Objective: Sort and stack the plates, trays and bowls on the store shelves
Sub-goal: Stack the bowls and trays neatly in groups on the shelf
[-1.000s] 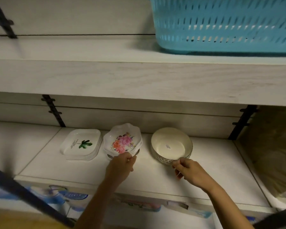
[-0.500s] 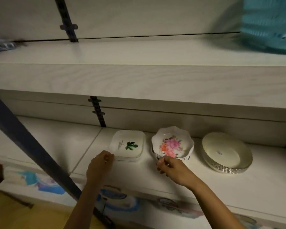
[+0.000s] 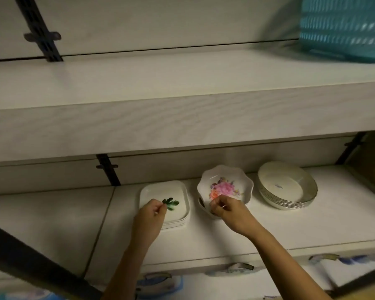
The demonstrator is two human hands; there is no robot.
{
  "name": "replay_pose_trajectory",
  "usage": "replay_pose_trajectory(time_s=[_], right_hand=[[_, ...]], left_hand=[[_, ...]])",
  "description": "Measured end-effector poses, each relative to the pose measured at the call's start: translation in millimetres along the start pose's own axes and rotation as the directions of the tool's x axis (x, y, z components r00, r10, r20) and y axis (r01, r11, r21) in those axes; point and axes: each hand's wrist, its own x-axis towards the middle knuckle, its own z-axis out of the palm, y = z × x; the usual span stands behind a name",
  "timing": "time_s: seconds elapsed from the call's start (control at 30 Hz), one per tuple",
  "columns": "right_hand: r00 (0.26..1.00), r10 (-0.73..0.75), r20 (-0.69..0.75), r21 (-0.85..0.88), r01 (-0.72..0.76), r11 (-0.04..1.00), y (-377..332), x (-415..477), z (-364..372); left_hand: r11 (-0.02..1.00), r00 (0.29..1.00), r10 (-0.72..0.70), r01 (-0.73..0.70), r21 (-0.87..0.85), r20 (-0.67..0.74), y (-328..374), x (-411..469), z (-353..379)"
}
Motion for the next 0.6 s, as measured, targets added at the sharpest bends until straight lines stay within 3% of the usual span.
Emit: replay_pose_trajectory(time_s=[0.1, 0.23, 0.33, 0.43, 0.6], right_hand=[[0.982, 0.052, -0.183, -0.023, -0.057, 0.998, 16, 4, -17], [0.921, 0.117, -0.371, -0.081, -0.158, 0.984, 38, 19, -36], [0.933, 0.160, -0.323, -0.140, -0.215, 0.967, 55, 32, -42], [0.963, 0.157, -0.217, -0.050, -0.171, 0.984, 62, 37, -40], [0.942, 0.195, -0.273, 0.023, -0.196, 0.980, 68, 29, -30]], left_hand=[[0.997, 0.997, 0.043, -0.040, -0.060, 0.059, 22, 12, 23], [0.992, 0.984, 0.126, -0.128, 0.007, 0.127, 48, 21, 62], [0.983, 0.967, 0.103, -0.135, 0.126, 0.234, 60, 21, 85], [0.969, 0.945, 0.045, -0.120, 0.218, 0.323, 65, 17, 101], [0.978, 0.944, 0.029, -0.095, 0.187, 0.328, 60, 29, 107]])
